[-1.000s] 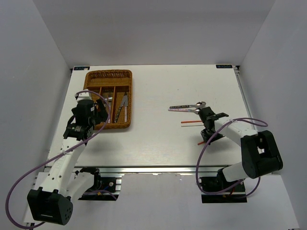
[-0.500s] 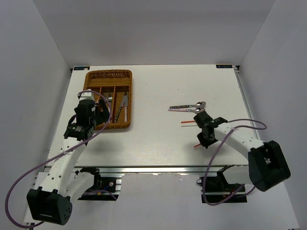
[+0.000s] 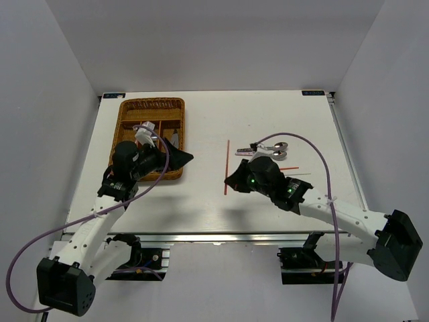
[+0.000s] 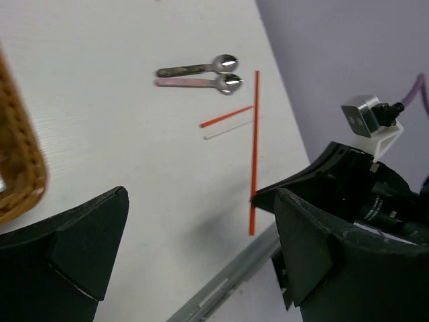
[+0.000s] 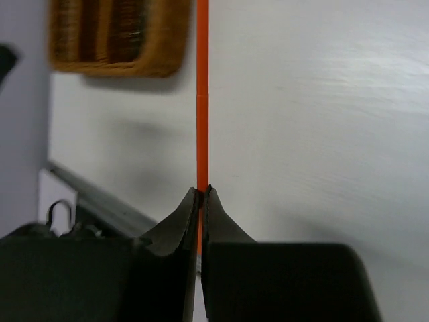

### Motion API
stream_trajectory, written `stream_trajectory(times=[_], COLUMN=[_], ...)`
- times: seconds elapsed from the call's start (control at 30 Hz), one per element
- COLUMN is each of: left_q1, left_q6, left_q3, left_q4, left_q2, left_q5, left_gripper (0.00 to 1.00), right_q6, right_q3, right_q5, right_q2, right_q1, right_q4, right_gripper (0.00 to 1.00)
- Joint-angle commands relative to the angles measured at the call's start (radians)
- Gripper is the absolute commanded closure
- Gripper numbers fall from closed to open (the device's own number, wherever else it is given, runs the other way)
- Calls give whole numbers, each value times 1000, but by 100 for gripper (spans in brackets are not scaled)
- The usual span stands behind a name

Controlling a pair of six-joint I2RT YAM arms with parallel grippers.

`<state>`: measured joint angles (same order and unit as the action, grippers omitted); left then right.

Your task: Sort the eating utensils into containers

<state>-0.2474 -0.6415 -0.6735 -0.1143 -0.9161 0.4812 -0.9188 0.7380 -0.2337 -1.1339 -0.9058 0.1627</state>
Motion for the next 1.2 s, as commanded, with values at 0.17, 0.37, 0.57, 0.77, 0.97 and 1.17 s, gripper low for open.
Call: stream_trajectory(times=[0.17,0.37,0.57,0.77,0.97,1.17], left_q1=[-98,-110,-115,-122,-122,-83], left_q6=[-95,-101,-115,-152,61,341], left_q3=[12,5,-8,6,-191,-524], left_q4=[160,166,194,272,-106,-529], left_q2=[-26,-63,-96,-119,-136,-418], left_q5=[31,-10,-13,26,-237,-975], left_gripper=[2,2,7,64,100,100], right_q6=[256,261,273,299,293,232], right_q3=[32,95,141,210,244,153], right_q5=[329,356,381,387,131,-101], right_q2=[-35,-87,-133,-196,-192,-74], right_q1=[-28,-67,-96,-113,-105,-9], right_q4=[-408,-431,-450,-425,-261,-55], right_gripper=[100,100,100,100,79,14])
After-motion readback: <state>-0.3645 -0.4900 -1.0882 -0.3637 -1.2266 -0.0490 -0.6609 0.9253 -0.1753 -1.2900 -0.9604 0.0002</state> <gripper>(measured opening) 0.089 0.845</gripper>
